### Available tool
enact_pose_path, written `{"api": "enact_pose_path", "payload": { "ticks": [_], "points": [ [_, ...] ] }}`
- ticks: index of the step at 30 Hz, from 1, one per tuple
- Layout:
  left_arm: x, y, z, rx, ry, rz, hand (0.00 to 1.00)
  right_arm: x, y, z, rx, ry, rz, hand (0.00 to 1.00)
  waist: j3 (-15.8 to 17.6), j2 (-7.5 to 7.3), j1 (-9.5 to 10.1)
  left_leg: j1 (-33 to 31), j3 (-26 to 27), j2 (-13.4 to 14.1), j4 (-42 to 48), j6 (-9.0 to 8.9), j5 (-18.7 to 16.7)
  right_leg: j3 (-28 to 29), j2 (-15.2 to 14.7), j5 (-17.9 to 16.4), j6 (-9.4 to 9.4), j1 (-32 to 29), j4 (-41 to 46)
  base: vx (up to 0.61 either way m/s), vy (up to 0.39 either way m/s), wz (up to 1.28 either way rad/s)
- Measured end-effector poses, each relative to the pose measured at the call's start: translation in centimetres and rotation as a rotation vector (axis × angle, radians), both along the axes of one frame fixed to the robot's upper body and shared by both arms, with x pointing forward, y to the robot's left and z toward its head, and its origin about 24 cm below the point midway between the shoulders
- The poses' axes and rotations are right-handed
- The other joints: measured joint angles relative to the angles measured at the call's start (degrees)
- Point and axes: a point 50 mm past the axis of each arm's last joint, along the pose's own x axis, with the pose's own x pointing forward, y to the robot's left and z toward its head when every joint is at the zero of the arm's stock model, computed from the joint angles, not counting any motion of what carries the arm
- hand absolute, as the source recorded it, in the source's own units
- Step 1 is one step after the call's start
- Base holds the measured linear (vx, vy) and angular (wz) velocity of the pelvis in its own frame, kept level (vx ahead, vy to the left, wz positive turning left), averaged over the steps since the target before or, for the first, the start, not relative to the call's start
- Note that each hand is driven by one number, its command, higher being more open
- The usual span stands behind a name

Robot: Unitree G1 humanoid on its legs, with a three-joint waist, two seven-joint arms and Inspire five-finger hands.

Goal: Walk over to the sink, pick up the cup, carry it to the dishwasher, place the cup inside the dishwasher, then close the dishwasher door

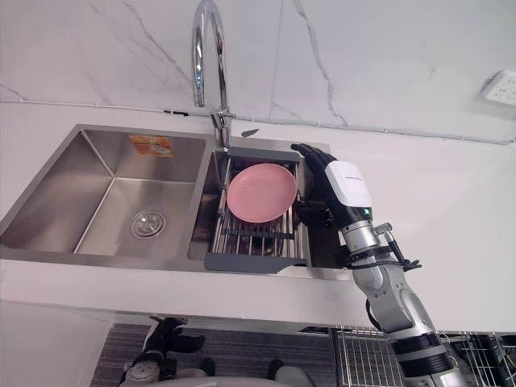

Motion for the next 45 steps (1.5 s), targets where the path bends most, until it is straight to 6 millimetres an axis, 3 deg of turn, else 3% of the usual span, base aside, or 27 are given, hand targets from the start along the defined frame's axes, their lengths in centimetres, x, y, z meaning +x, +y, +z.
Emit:
{"api": "enact_pose_path", "payload": {
  "ticks": [10, 34, 42, 43, 45],
  "points": [
    [0.2, -0.1, 0.1, 0.011, -0.004, -0.027, 0.90, 0.4, -0.3, -3.5, -0.024, 0.150, -0.025, 0.90, -0.1, 0.08, 0.03, -0.5, -2.3, -0.6, -1.8, 0.04, 1.5, -2.4, -0.1, 0.5, 0.06, 0.2, -1.2, -0.01, -0.004, 0.12],
    [0.5, -0.2, 0.3, 0.012, -0.021, -0.035, 0.90, 2.5, -0.4, -4.1, -0.116, 0.168, -0.077, 0.90, -0.1, -0.16, 1.23, -2.4, -5.7, -0.9, -4.9, -0.15, 4.4, -5.9, -0.4, 1.5, 0.23, -0.4, -3.0, -0.02, -0.003, 0.08],
    [0.9, -0.1, 0.5, 0.016, -0.043, -0.037, 0.90, 3.5, -0.3, -3.9, -0.118, 0.155, -0.110, 0.90, 0.2, -1.06, 1.79, -3.0, -7.0, -1.0, -5.6, -0.21, 5.1, -7.1, -0.5, 1.5, 0.23, -0.7, -3.0, -0.02, -0.004, 0.07],
    [0.9, -0.1, 0.5, 0.016, -0.043, -0.037, 0.90, 3.5, -0.3, -4.0, -0.115, 0.155, -0.110, 0.30, 0.2, -1.11, 1.80, -3.0, -7.1, -1.0, -5.6, -0.22, 5.2, -7.2, -0.5, 1.5, 0.23, -0.7, -3.0, -0.02, -0.002, 0.09],
    [1.0, -0.1, 0.6, 0.017, -0.047, -0.037, 0.90, 3.8, -0.1, -4.0, -0.111, 0.160, -0.109, 0.30, 0.4, -1.37, 1.80, -3.1, -7.4, -1.0, -5.6, -0.24, 5.3, -7.4, -0.5, 1.5, 0.23, -0.7, -3.0, -0.03, -0.003, 0.06]
  ]
}}
